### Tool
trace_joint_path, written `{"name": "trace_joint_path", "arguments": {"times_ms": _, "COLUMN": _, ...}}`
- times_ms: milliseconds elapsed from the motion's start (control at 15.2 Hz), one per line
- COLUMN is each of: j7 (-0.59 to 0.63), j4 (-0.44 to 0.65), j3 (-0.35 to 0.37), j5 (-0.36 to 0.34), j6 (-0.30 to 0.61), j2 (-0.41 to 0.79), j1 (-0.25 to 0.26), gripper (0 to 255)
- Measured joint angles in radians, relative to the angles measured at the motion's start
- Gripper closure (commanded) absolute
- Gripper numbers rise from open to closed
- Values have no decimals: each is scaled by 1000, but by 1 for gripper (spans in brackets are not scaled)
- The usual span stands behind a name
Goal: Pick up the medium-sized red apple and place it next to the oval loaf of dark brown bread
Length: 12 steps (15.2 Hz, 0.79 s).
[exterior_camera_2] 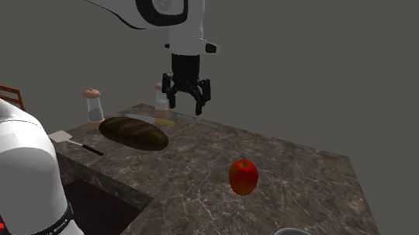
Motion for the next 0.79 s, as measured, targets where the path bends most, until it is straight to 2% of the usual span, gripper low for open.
{"name": "trace_joint_path", "arguments": {"times_ms": 462, "j7": -138, "j4": 82, "j3": -122, "j5": -34, "j6": 112, "j2": 196, "j1": -30, "gripper": 0}}
{"name": "trace_joint_path", "arguments": {"times_ms": 792, "j7": -246, "j4": 182, "j3": -202, "j5": -14, "j6": 182, "j2": 368, "j1": -43, "gripper": 0}}
